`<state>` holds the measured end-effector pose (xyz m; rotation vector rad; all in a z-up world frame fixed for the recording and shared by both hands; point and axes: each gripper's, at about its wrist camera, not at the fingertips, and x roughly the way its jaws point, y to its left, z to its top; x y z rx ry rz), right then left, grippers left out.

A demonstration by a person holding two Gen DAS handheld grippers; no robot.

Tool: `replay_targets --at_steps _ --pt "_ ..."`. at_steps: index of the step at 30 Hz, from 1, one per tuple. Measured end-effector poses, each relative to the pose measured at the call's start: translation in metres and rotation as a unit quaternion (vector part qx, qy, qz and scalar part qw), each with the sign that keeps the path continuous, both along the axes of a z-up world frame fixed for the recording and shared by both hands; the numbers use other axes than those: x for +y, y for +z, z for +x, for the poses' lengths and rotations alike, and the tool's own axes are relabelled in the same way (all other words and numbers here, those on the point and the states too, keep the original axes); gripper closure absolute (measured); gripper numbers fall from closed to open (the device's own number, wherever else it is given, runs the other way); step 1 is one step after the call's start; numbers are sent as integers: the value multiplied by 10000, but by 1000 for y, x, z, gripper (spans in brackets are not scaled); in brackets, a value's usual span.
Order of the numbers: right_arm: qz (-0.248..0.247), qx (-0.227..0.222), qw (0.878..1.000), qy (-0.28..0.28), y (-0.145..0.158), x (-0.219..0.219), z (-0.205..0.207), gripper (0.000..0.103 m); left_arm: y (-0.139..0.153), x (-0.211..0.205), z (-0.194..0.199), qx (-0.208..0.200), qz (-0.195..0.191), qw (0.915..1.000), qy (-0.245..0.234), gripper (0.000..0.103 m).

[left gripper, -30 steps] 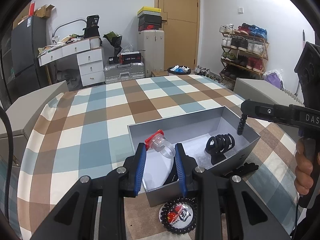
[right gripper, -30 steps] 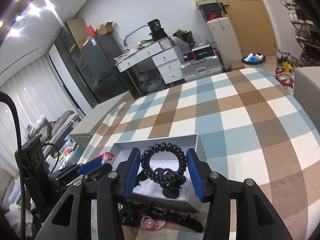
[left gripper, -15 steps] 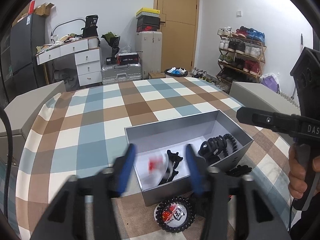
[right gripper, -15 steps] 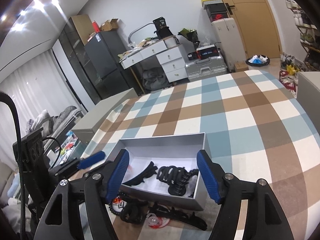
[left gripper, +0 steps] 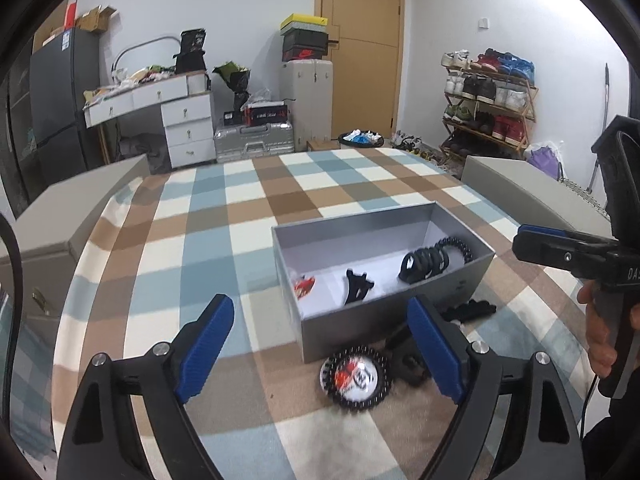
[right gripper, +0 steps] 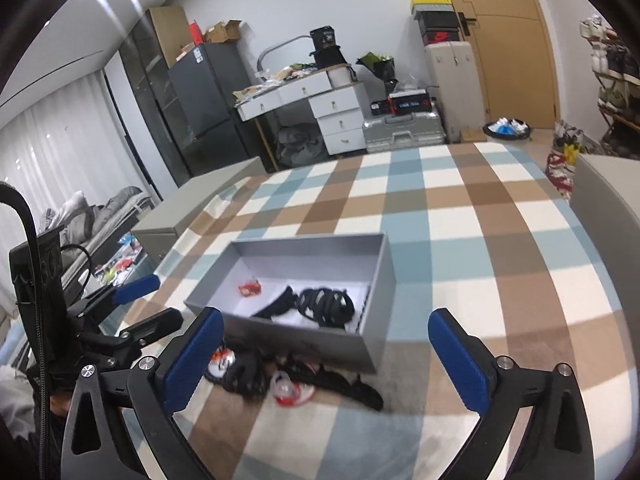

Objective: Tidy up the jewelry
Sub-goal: 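Move the right gripper onto the red-based clear item and close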

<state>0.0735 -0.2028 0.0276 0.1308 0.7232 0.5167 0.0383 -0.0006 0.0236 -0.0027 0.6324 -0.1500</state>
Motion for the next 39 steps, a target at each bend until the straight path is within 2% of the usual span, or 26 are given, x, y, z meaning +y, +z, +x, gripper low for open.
replay_targets --at_steps 5,11,18,22,26,34,39 --pt "-165 270 9994 -118 -13 -6 -6 0 -10 7 -7 156 -273 9994 125 17" --pt "-372 597 9974 -133 -33 -10 -9 0 -24 -2 -10 379 -9 9993 -13 17" --pt "-786 545 9954 58 -44 8 -15 3 -35 -11 -14 509 282 9981 -202 17" --pt "-899 459 9943 349 -44 21 -23 20 -35 -11 -14 553 307 9978 -223 17" --pt "-965 421 9932 487 -45 29 -26 29 -35 -10 -15 572 282 9977 -221 17" --pt "-893 371 9916 858 -44 44 -29 62 -38 -8 -10 740 124 9969 -215 17" --pt "-1075 382 9884 1002 -49 61 -27 75 -39 -6 -9 798 46 9966 -177 17"
